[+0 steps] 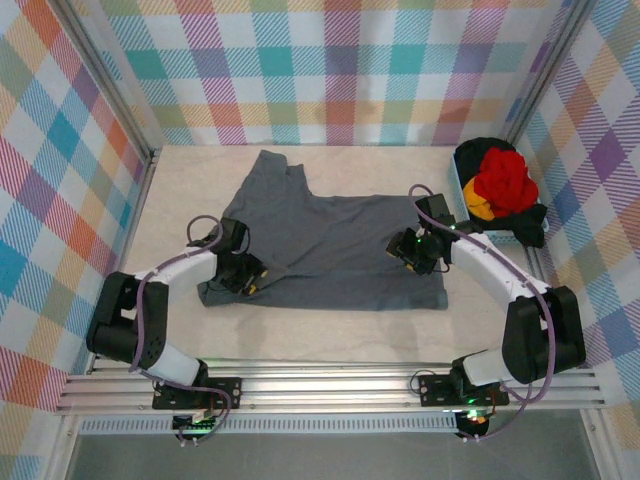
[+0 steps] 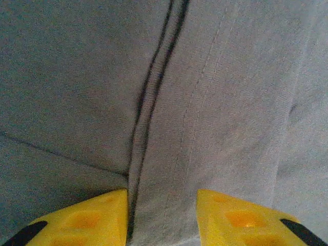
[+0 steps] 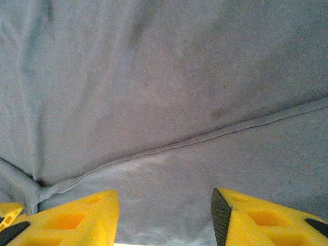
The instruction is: Fold and stack the t-shirts
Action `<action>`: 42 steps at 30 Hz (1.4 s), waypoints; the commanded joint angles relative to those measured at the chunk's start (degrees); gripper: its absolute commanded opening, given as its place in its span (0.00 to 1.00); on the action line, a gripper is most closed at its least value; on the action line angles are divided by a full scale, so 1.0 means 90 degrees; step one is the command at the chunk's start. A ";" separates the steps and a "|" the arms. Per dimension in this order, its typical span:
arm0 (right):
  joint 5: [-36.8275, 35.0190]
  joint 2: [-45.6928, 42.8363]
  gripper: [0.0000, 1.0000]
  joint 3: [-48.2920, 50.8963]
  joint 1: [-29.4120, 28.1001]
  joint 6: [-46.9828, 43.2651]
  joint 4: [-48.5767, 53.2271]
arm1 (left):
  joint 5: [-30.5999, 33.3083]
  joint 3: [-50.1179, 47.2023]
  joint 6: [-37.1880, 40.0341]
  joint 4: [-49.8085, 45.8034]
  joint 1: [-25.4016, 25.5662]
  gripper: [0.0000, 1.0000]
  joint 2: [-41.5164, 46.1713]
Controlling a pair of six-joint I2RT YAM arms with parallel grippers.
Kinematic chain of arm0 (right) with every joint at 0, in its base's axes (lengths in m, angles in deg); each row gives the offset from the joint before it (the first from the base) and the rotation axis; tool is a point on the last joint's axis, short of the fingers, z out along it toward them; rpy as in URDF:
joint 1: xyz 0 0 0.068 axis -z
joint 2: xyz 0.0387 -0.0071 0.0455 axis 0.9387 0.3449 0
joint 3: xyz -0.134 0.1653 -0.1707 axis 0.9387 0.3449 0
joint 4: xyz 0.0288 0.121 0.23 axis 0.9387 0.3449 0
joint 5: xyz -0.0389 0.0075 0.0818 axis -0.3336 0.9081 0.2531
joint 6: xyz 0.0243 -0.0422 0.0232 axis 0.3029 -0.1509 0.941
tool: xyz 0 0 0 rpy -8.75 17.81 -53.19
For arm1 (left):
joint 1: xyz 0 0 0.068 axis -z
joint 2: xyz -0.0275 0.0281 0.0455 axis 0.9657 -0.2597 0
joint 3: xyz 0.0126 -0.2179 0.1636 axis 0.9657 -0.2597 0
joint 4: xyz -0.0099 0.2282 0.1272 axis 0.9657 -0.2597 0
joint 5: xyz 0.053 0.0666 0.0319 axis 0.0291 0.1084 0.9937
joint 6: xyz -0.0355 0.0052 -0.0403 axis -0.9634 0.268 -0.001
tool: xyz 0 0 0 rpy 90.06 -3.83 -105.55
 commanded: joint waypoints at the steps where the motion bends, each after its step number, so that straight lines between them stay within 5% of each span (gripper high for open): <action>1: 0.0071 0.0017 0.51 -0.0143 -0.0026 0.0054 -0.0007 | 0.0017 0.0119 -0.0157 0.0175 0.0182 0.34 -0.0184; 7: -0.0020 -0.0060 0.51 -0.0143 -0.0026 0.0033 0.0064 | 0.0214 0.0328 -0.0101 0.0012 0.0218 0.00 -0.0195; 13: -0.0019 -0.0033 0.51 -0.0153 -0.0022 0.0070 0.0070 | 0.0533 0.1098 0.0165 -0.0271 0.0238 0.00 -0.0268; 30: 0.0024 0.0152 0.51 -0.0328 -0.0026 0.0084 0.0300 | 0.0443 0.4442 0.2297 -0.1389 0.0596 0.00 -0.3130; 31: 0.0035 0.0177 0.52 -0.0337 -0.0024 0.0078 0.0313 | 0.0473 0.4517 0.2440 -0.1443 0.0616 0.02 -0.3176; 34: -0.0017 0.0240 0.53 -0.0339 -0.0026 0.0075 0.0367 | 0.0739 0.4553 0.2704 -0.1679 0.0618 0.42 -0.3022; 38: -0.0138 0.0269 0.53 -0.0243 -0.0011 0.0153 0.0460 | 0.1519 0.4056 0.2678 -0.1834 0.0620 0.63 -0.1887; 42: -0.0307 0.0117 0.50 0.0108 -0.0013 0.0596 0.0726 | 0.1266 0.2695 0.1901 -0.1818 0.0503 0.53 -0.0635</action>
